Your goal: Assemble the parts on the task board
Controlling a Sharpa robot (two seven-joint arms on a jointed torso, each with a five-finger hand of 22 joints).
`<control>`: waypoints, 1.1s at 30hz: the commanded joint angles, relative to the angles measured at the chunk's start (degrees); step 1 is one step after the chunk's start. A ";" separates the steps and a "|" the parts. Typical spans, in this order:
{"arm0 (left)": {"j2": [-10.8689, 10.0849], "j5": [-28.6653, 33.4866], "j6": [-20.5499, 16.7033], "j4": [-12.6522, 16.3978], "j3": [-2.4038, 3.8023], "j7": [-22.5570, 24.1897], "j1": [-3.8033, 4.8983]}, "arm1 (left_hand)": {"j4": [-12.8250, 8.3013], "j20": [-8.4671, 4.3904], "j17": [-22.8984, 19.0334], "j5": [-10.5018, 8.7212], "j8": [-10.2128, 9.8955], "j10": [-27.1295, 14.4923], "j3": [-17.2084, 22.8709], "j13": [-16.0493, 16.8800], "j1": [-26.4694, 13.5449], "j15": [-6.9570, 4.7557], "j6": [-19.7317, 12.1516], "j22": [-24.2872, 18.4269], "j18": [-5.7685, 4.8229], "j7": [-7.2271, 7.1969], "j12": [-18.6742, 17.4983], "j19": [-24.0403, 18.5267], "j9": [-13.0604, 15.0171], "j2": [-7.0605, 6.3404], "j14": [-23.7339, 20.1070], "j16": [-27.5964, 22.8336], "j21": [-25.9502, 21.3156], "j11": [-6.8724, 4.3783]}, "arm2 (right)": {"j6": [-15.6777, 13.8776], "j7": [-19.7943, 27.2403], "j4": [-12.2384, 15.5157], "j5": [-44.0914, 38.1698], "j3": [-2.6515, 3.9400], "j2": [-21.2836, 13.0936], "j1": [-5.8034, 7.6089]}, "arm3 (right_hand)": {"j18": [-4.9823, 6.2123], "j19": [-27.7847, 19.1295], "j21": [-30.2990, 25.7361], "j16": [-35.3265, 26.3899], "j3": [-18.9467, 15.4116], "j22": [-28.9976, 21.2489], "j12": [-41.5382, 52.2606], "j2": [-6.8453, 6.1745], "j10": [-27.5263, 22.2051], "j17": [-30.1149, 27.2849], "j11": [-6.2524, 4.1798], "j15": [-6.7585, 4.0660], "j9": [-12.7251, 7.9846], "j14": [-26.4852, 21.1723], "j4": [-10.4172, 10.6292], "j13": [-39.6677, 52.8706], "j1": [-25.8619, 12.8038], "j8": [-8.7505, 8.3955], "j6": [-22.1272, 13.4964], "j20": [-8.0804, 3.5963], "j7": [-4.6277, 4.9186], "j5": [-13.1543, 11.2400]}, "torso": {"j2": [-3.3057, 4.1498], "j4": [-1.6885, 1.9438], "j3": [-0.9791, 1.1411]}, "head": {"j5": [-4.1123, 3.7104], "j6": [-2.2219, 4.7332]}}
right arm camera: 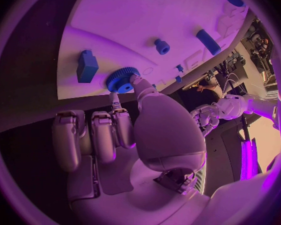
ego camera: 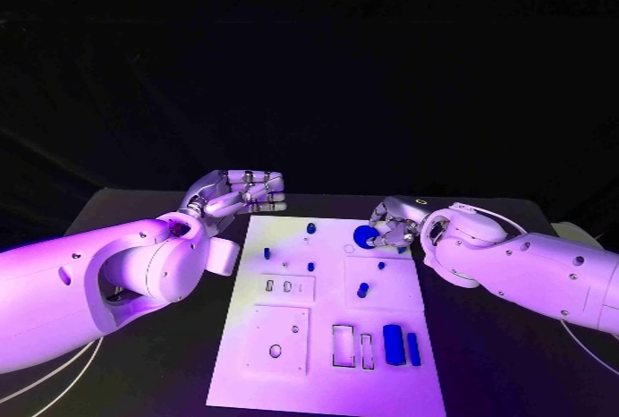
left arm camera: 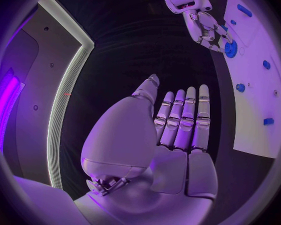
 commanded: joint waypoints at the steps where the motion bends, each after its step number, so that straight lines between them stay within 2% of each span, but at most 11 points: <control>1: 0.09 -0.27 1.06 0.05 0.05 0.15 0.08 | -0.46 -0.08 -0.09 -0.11 -0.24 -0.33 0.07 -0.08 0.10 0.40 -0.30 -0.06 0.73 0.67 -0.42 0.30 -0.06 0.34 -0.13 -0.42 0.22 0.21 | -1.09 0.37 0.21 -1.20 -0.06 0.15 -0.13 | -0.77 2.37 0.22 0.39 -0.01 10.02 0.35 -0.37 0.39 12.35 0.05 0.40 0.04 5.46 0.06 6.54 -0.03 0.31 0.02 0.25 -0.19 -0.36 | 0.01 0.05 0.00 | -0.03 0.00; 15: 0.06 -0.27 1.10 0.03 0.05 -0.01 0.08 | -0.50 -0.08 -0.09 -0.11 -0.26 -0.34 0.08 -0.08 0.14 0.41 -0.32 -0.07 0.73 0.68 -0.44 0.30 -0.06 0.35 -0.14 -0.44 0.22 0.22 | -1.63 -0.11 0.18 -0.72 -0.06 0.55 -0.13 | -0.77 2.36 0.21 0.41 -0.09 10.02 0.20 -0.42 0.19 12.42 0.08 0.42 0.00 5.48 0.19 6.33 -0.25 0.27 -0.15 0.26 -0.16 -0.06 | 0.02 0.00 0.02 | 0.02 -0.01; 22: 0.05 -0.27 1.09 0.02 0.05 -0.04 0.08 | -0.50 -0.08 -0.09 -0.11 -0.26 -0.34 0.08 -0.08 0.14 0.41 -0.32 -0.07 0.73 0.68 -0.44 0.30 -0.06 0.35 -0.14 -0.44 0.22 0.22 | -0.03 -0.31 -0.06 -0.52 -0.06 0.75 -0.13 | -0.79 2.42 0.27 0.44 -0.08 10.12 0.23 -0.34 0.22 12.49 0.08 0.43 0.00 5.49 0.26 6.38 -0.32 0.30 -0.15 0.27 -0.16 0.04 | 0.03 0.03 0.02 | 0.01 -0.08; 33: 0.03 -0.27 1.09 0.02 0.05 -0.18 0.08 | -0.50 -0.08 -0.09 -0.11 -0.26 -0.34 0.08 -0.08 0.14 0.41 -0.32 -0.07 0.73 0.68 -0.44 0.30 -0.06 0.35 -0.14 -0.44 0.22 0.22 | 2.09 -0.44 -0.73 0.04 -0.06 1.04 -0.13 | -0.85 2.58 0.41 0.46 1.10 10.40 0.59 0.90 0.67 12.55 -0.25 0.21 0.17 5.50 0.07 6.89 0.46 1.04 1.51 0.16 -0.55 0.17 | 0.06 0.02 0.03 | -0.03 -0.14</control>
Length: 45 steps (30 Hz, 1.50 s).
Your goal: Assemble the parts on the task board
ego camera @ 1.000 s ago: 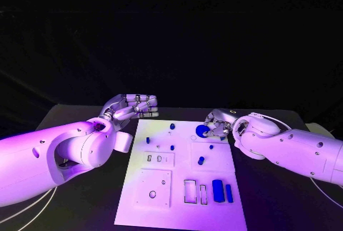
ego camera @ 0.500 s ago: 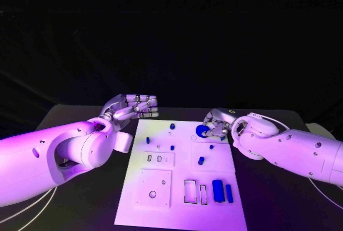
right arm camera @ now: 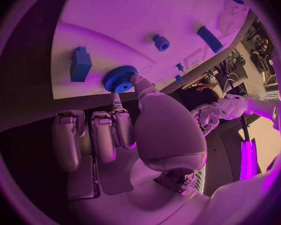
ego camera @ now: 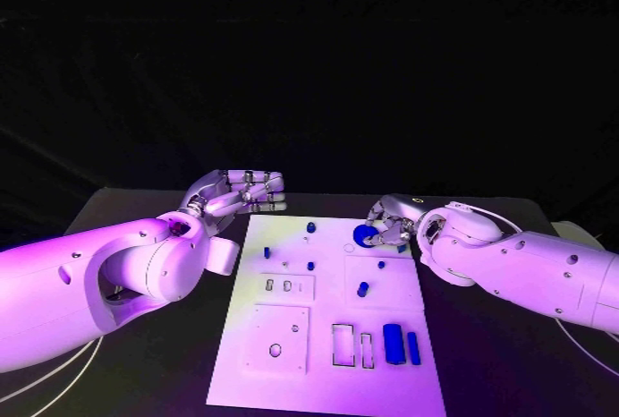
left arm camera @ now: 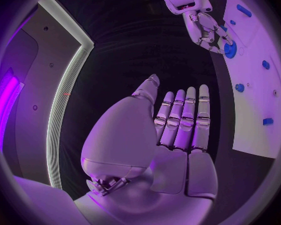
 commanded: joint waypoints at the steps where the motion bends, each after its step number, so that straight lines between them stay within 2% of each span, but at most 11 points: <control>1: 0.03 -0.27 0.98 0.06 0.06 0.11 0.08 | -0.44 -0.08 -0.10 -0.11 -0.33 -0.38 -0.06 -0.08 0.22 0.42 -0.35 -0.09 0.73 0.72 -0.26 0.29 -0.06 0.38 -0.15 -0.21 0.22 0.25 | 2.53 -0.34 -0.27 0.07 -0.11 0.17 -0.14 | -0.86 2.61 0.40 0.26 0.78 10.46 0.23 0.84 0.49 12.58 -0.07 0.17 0.09 5.50 -0.16 6.95 0.42 0.32 0.86 0.13 -0.06 -0.24 | 0.01 0.06 0.01 | -0.03 -0.04; 7: 0.03 -0.27 0.99 0.05 0.06 0.10 0.08 | -0.46 -0.08 -0.10 -0.11 -0.34 -0.39 -0.05 -0.07 0.25 0.43 -0.36 -0.09 0.73 0.73 -0.27 0.29 -0.06 0.39 -0.15 -0.22 0.22 0.26 | 3.44 -0.70 -0.62 -0.32 -0.11 0.39 -0.14 | -0.89 2.69 0.47 0.30 1.85 10.60 0.37 1.25 0.70 12.67 -0.26 0.00 -0.03 5.52 -0.60 7.18 1.11 0.21 1.51 -0.02 -0.24 -0.83 | 0.01 0.04 0.00 | -0.06 -0.13; 11: 0.03 -0.27 1.00 0.05 0.06 0.12 0.08 | -0.46 -0.08 -0.10 -0.11 -0.34 -0.39 -0.05 -0.07 0.25 0.43 -0.36 -0.09 0.73 0.73 -0.27 0.29 -0.06 0.39 -0.15 -0.22 0.22 0.26 | 3.21 -0.79 -0.69 -0.96 -0.11 0.52 -0.16 | -0.97 2.92 0.68 0.36 3.61 10.93 0.64 1.98 1.07 12.85 -0.55 -0.24 -0.12 5.56 -1.27 7.58 2.13 0.18 2.58 -0.23 -0.54 -1.14 | -0.03 0.01 -0.01 | -0.01 -0.17; 16: 0.03 -0.27 1.01 0.04 0.06 0.10 0.08 | -0.46 -0.08 -0.10 -0.11 -0.34 -0.39 -0.05 -0.07 0.25 0.43 -0.36 -0.09 0.73 0.73 -0.27 0.29 -0.06 0.39 -0.15 -0.22 0.22 0.26 | 0.04 -0.33 -0.21 -2.15 -0.11 0.46 -0.24 | -1.21 3.60 1.30 0.48 5.71 11.83 1.52 2.89 2.23 13.20 -1.14 -0.69 0.04 5.65 -1.69 8.80 2.58 0.48 4.53 -0.59 -1.22 -1.19 | 0.00 0.02 0.02 | -0.03 -0.20; 19: 0.02 -0.27 1.01 0.03 0.06 0.10 0.08 | -0.46 -0.08 -0.10 -0.11 -0.34 -0.39 -0.05 -0.07 0.25 0.43 -0.36 -0.09 0.73 0.73 -0.27 0.29 -0.06 0.39 -0.15 -0.22 0.22 0.26 | -3.10 0.14 0.46 -3.37 -0.11 0.40 -0.28 | -1.34 3.96 1.63 0.55 6.66 12.32 1.87 2.94 2.69 13.41 -1.44 -0.97 0.14 5.70 -1.90 9.28 2.49 0.53 5.39 -0.85 -1.57 -1.00 | 0.00 0.05 0.02 | 0.02 -0.15; 25: 0.04 -0.27 1.01 -0.04 0.06 0.11 0.07 | -0.46 -0.08 -0.10 -0.11 -0.34 -0.39 -0.05 -0.07 0.25 0.43 -0.36 -0.09 0.73 0.73 -0.27 0.29 -0.06 0.39 -0.15 -0.22 0.22 0.26 | -6.47 0.38 1.83 -4.75 -0.07 0.36 -0.28 | -1.40 4.12 1.78 0.59 7.09 12.53 1.93 2.78 2.79 13.52 -1.56 -1.09 0.19 5.72 -1.99 9.37 2.28 0.49 5.76 -0.98 -1.70 -1.11 | -0.02 0.06 0.02 | 0.17 -0.03; 32: 0.08 -0.27 0.94 -0.11 0.06 0.09 0.07 | -0.55 -0.08 -0.10 -0.10 -0.39 -0.42 -0.02 -0.07 0.34 0.45 -0.38 -0.11 0.73 0.75 -0.32 0.28 -0.06 0.46 -0.16 -0.29 0.22 0.28 | -8.17 -1.04 6.50 -9.28 0.13 0.27 0.33 | -1.53 4.45 2.09 0.61 7.71 12.98 1.90 2.12 2.81 13.61 -1.64 -1.21 0.16 5.74 -2.00 9.36 1.53 0.11 5.95 -1.17 -1.73 -0.53 | -0.03 -0.11 0.00 | 0.36 0.04; 34: 0.11 -0.27 0.95 -0.11 0.06 0.10 0.07 | -0.56 -0.08 -0.10 -0.10 -0.40 -0.43 -0.01 -0.07 0.35 0.45 -0.38 -0.11 0.73 0.76 -0.32 0.28 -0.06 0.47 -0.16 -0.30 0.22 0.28 | -8.23 -1.51 7.37 -10.43 0.17 0.74 0.60 | -1.55 4.51 2.13 0.62 7.74 13.04 1.91 2.07 2.82 13.63 -1.64 -1.21 0.16 5.75 -1.99 9.37 1.48 0.09 5.97 -1.17 -1.74 -0.51 | -0.04 -0.11 0.01 | 0.29 0.06; 38: 0.27 -0.27 1.01 -0.09 0.06 0.11 0.07 | -0.56 -0.08 -0.10 -0.10 -0.40 -0.43 -0.01 -0.07 0.35 0.45 -0.38 -0.11 0.73 0.76 -0.32 0.28 -0.06 0.47 -0.16 -0.30 0.22 0.28 | -8.29 -2.47 8.03 -12.49 0.20 2.54 0.92 | -1.56 4.53 2.16 0.62 7.78 13.08 1.90 2.04 2.82 13.64 -1.65 -1.21 0.16 5.75 -2.00 9.36 1.45 0.08 5.99 -1.18 -1.75 -0.49 | -0.01 0.14 -0.07 | -0.03 0.13; 41: 0.34 -0.27 1.00 -0.09 0.06 0.13 0.07 | -0.56 -0.08 -0.10 -0.10 -0.40 -0.43 -0.01 -0.07 0.35 0.45 -0.38 -0.11 0.73 0.76 -0.32 0.28 -0.06 0.47 -0.16 -0.30 0.22 0.28 | -8.27 -2.90 7.56 -13.39 0.18 4.10 1.00 | -1.58 4.59 2.21 0.62 7.83 13.15 1.90 2.01 2.83 13.62 -1.66 -1.22 0.16 5.75 -2.00 9.37 1.40 0.06 6.04 -1.19 -1.76 -0.48 | 0.03 0.23 -0.03 | -0.02 0.11; 45: 0.41 -0.27 0.96 -0.12 0.06 0.16 0.07 | -0.56 -0.08 -0.10 -0.10 -0.40 -0.43 -0.01 -0.07 0.35 0.45 -0.38 -0.11 0.73 0.76 -0.32 0.28 -0.06 0.47 -0.16 -0.30 0.22 0.28 | -8.17 -3.48 6.10 -14.09 0.05 6.65 0.91 | -1.58 4.59 2.21 0.62 7.83 13.15 1.90 2.01 2.83 13.62 -1.66 -1.22 0.16 5.75 -2.00 9.37 1.40 0.06 6.04 -1.19 -1.76 -0.48 | 0.05 0.13 -0.05 | 0.18 0.15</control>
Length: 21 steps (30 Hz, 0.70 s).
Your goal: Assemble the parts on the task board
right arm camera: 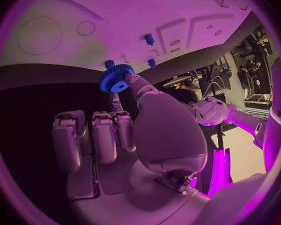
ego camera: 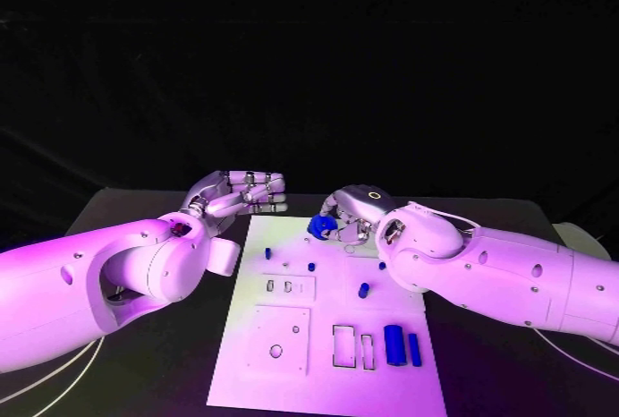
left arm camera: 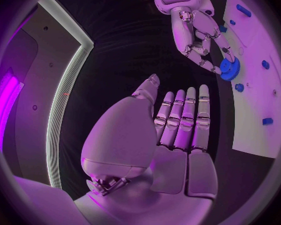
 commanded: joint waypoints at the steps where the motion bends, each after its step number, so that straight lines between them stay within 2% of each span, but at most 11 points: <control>1: 0.19 -0.26 0.91 0.05 0.05 0.33 0.07 | -0.24 -0.08 -0.05 -0.10 -0.21 -0.23 0.00 -0.07 0.35 0.24 -0.38 -0.06 0.72 0.75 -0.32 0.28 -0.06 0.46 0.05 -0.30 0.22 0.08 | -0.53 -1.82 -1.19 -3.48 -0.10 1.57 -0.15 | -0.67 4.58 0.19 0.39 0.31 13.13 0.14 0.00 1.30 13.60 -0.57 -0.39 0.61 5.73 -0.08 9.34 -0.40 0.15 2.64 -0.34 -2.21 0.18 | 0.07 0.02 -0.04 | 0.14 0.00; 6: 0.29 -0.26 0.90 0.06 0.05 0.33 0.08 | -0.24 -0.08 -0.05 -0.10 -0.21 -0.23 0.00 -0.07 0.35 0.24 -0.38 -0.06 0.72 0.75 -0.32 0.28 -0.06 0.46 0.05 -0.30 0.22 0.08 | -0.11 -2.53 -3.49 -3.66 -0.29 4.55 -0.63 | -0.66 4.54 0.15 0.35 0.38 13.08 0.10 -0.02 1.26 13.46 -0.58 -0.40 0.61 5.70 -0.08 9.28 -0.44 0.13 2.68 -0.35 -2.22 0.18 | 0.10 -0.07 0.03 | 0.32 -0.05; 10: 0.38 -0.26 0.89 0.09 0.05 0.28 0.08 | -0.24 -0.08 -0.05 -0.10 -0.21 -0.23 0.00 -0.07 0.35 0.24 -0.38 -0.06 0.72 0.75 -0.32 0.28 -0.06 0.46 0.05 -0.30 0.22 0.08 | 0.31 -2.81 -4.60 -3.81 -0.41 6.16 -1.21 | -0.66 4.54 0.15 0.35 0.38 13.08 0.10 -0.02 1.26 13.46 -0.58 -0.40 0.61 5.70 -0.08 9.28 -0.44 0.13 2.68 -0.35 -2.22 0.18 | 0.13 0.00 0.06 | 0.05 -0.06; 21: 0.52 -0.26 0.85 -0.02 0.06 0.20 0.08 | -0.30 -0.07 -0.06 -0.10 -0.26 -0.27 0.04 -0.07 0.40 0.26 -0.41 -0.08 0.72 0.78 -0.37 0.26 -0.06 0.55 0.02 -0.37 0.22 0.10 | 1.40 -3.28 -5.51 -4.06 -0.51 7.56 -2.25 | -0.65 4.53 0.14 0.34 0.48 13.07 0.12 -0.01 1.28 13.44 -0.60 -0.41 0.61 5.70 -0.11 9.31 -0.45 0.10 2.70 -0.36 -2.23 0.19 | 0.06 -0.11 0.12 | 0.48 -0.56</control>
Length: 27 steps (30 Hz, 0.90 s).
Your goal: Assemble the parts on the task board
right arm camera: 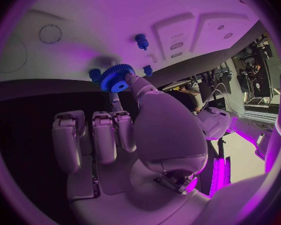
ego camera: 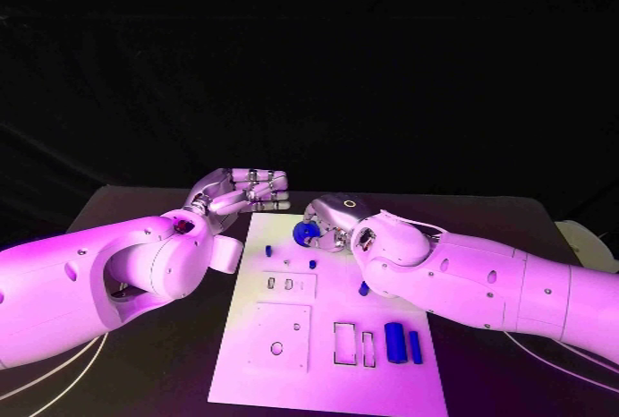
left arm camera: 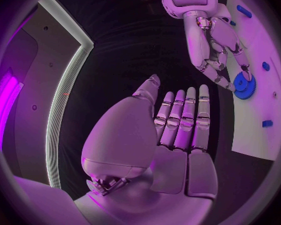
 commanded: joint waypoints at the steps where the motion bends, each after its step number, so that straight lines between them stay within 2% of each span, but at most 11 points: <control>1: 0.23 -0.26 0.85 -0.05 0.06 0.24 0.08 | -0.30 -0.07 -0.07 -0.10 -0.27 -0.27 0.04 -0.07 0.10 0.27 -0.42 -0.08 0.72 0.79 -0.37 0.26 -0.06 0.26 0.02 -0.38 0.22 0.10 | 1.27 -0.77 -0.05 -1.18 0.01 0.19 -0.12 | -0.66 4.52 0.14 0.34 0.31 13.08 0.12 0.46 1.45 13.45 -0.43 -0.41 0.60 5.70 0.06 9.32 0.00 0.27 2.59 -0.37 -2.34 0.24 | -0.07 -0.05 0.02 | 0.22 -0.24; 3: 0.27 -0.26 0.84 -0.11 0.06 0.25 0.08 | -0.31 -0.07 -0.07 -0.10 -0.28 -0.28 0.05 -0.07 0.10 0.27 -0.42 -0.09 0.71 0.79 -0.38 0.25 -0.06 0.27 0.01 -0.39 0.22 0.11 | 1.46 -0.75 -0.08 -1.14 0.00 0.26 -0.18 | -0.64 4.46 0.08 0.33 0.37 12.99 0.10 0.45 1.43 13.42 -0.44 -0.42 0.60 5.69 0.05 9.31 -0.01 0.25 2.60 -0.37 -2.34 0.25 | -0.05 -0.05 0.05 | 0.18 -0.52; 16: 0.33 -0.30 0.90 -0.13 0.06 0.27 0.08 | -0.31 -0.07 -0.07 -0.10 -0.28 -0.28 0.05 -0.07 0.10 0.27 -0.42 -0.09 0.71 0.79 -0.38 0.25 -0.06 0.27 0.01 -0.39 0.22 0.11 | 2.46 -0.85 -1.45 -0.82 -0.19 0.66 -0.60 | -0.61 4.38 0.00 0.30 0.49 12.90 -0.05 0.35 1.26 13.32 -0.43 -0.43 0.59 5.67 0.04 9.10 -0.13 0.16 2.61 -0.39 -2.34 0.30 | -0.03 0.01 0.04 | 0.19 -0.57; 24: 0.35 -0.36 0.89 -0.16 0.06 0.26 0.08 | -0.35 -0.06 -0.07 -0.10 -0.32 -0.32 0.06 -0.07 0.13 0.29 -0.44 -0.10 0.71 0.82 -0.41 0.23 -0.06 0.31 -0.02 -0.45 0.21 0.13 | 2.84 -0.79 -2.10 -0.67 -0.25 0.97 -0.96 | -0.53 4.15 -0.21 0.23 0.86 12.63 -0.36 -0.34 0.92 13.13 -0.28 -0.36 0.46 5.62 0.14 8.74 -0.99 -0.46 2.30 -0.39 -2.13 0.20 | -0.07 -0.04 -0.02 | 0.43 -0.80; 25: 0.35 -0.36 0.89 -0.17 0.06 0.25 0.08 | -0.35 -0.06 -0.07 -0.10 -0.32 -0.32 0.06 -0.07 0.13 0.29 -0.44 -0.10 0.71 0.82 -0.41 0.23 -0.06 0.31 -0.02 -0.45 0.21 0.13 | 2.73 -0.75 -2.19 -0.65 -0.25 0.99 -0.97 | -0.52 4.11 -0.25 0.23 0.86 12.59 -0.46 -0.52 0.81 13.12 -0.21 -0.31 0.40 5.62 0.21 8.62 -1.26 -0.66 2.12 -0.37 -2.04 0.03 | -0.06 -0.04 -0.02 | 0.46 -0.78; 27: 0.34 -0.36 0.88 -0.18 0.06 0.25 0.08 | -0.35 -0.06 -0.07 -0.10 -0.32 -0.32 0.06 -0.07 0.13 0.29 -0.44 -0.10 0.71 0.82 -0.41 0.23 -0.06 0.31 -0.02 -0.45 0.21 0.13 | 2.46 -0.58 -2.35 -0.44 -0.26 1.04 -1.00 | -0.48 3.99 -0.37 0.21 0.48 12.45 -0.84 -1.37 0.39 13.08 0.36 0.11 -0.09 5.61 0.68 8.13 -2.57 -2.09 0.44 -0.12 -1.35 -2.13 | -0.09 -0.06 -0.04 | 0.51 -0.77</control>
